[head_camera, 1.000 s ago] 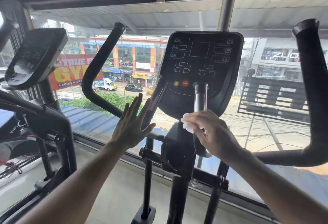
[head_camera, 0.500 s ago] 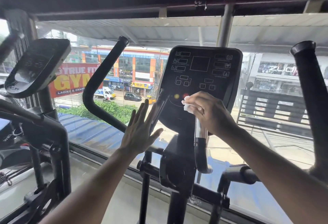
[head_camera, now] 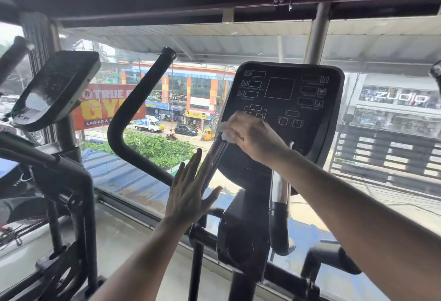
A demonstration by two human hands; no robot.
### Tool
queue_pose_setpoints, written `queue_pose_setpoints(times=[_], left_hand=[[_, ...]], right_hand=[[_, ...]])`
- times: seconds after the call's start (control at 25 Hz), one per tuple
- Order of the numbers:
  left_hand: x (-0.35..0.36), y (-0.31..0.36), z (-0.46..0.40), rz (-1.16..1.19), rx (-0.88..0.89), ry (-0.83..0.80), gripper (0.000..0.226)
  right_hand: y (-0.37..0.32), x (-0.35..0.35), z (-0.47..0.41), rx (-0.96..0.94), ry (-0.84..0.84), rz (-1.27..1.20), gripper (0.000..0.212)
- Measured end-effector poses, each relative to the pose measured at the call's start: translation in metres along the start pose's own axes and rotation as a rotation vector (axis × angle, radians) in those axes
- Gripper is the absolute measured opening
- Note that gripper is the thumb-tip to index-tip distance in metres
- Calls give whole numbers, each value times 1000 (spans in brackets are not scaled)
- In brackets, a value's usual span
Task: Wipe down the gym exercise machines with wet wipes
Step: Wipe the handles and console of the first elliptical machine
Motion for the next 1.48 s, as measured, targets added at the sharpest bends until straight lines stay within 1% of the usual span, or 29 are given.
queue_pose_setpoints(times=[0.04,0.08,0.12,0.16,0.2,0.28,0.32,0.4,0.44,0.52,0.56,0.64,0.68,0.72,0.8,0.84,0.96,1.04,1.08,1.12,1.2,1.28,1.36,1.48], left_hand=[[0,0,0,-16,8,17,82],[0,0,0,-25,13,32,81],[1,1,1,-30,17,45,81],[2,1,1,-34,20,55,80],[2,0,1,-36,24,65,80],[2,0,0,-41,27,79,80],[2,-1,1,-42,23,80,80],[3,-1,2,-41,17,77,79],[3,0,2,-41,17,78,79],[2,1,1,-39,20,88,79],[1,1,1,-37,21,92,78],[2,2,1,-37,23,99,79],[3,1,1,-32,22,101,79],[3,0,1,-27,24,103,80],[4,-1,2,-20,33,104,79],[4,-1,2,-17,36,108,78],[3,0,1,-14,28,110,78],[3,0,2,-19,22,102,79],[3,0,2,-23,22,98,80],[3,0,2,-25,18,96,80],[4,0,2,-31,6,96,79],[4,0,2,-48,8,97,77],[3,1,2,-77,14,101,76],[1,2,3,-115,8,113,79]], right_hand=[[-2,13,-9,-71,-71,104,8],[-3,23,-17,-148,-133,224,7],[0,28,-26,-194,-187,314,9],[3,30,-36,-192,-258,341,10],[6,28,-46,-142,-324,320,9],[14,21,-65,73,-422,134,15],[19,18,-70,171,-413,46,17],[33,14,-72,328,-349,-38,18],[41,14,-66,424,-354,-102,18],[48,15,-47,579,-478,-254,13],[50,12,-41,608,-547,-246,11],[52,2,-38,558,-614,-106,9],[53,0,-40,520,-587,-55,9],[52,-2,-43,487,-527,-37,9],[47,0,-48,433,-413,-58,10],[45,3,-50,417,-402,-75,9],[45,4,-52,435,-479,-131,9],[47,-2,-53,436,-568,-113,6],[46,-5,-53,415,-582,-102,4],[44,-7,-55,386,-558,-102,4],[40,-7,-57,342,-442,-157,4],[39,0,-57,342,-367,-196,8],[44,9,-57,367,-393,-169,11],[55,7,-54,429,-546,-203,9]])
Point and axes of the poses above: each hand's wrist, its own z-axis away from the middle knuckle, its own x-axis out of the palm, y = z × x, the point moved 5 cm from there along -z, towards the middle knuckle
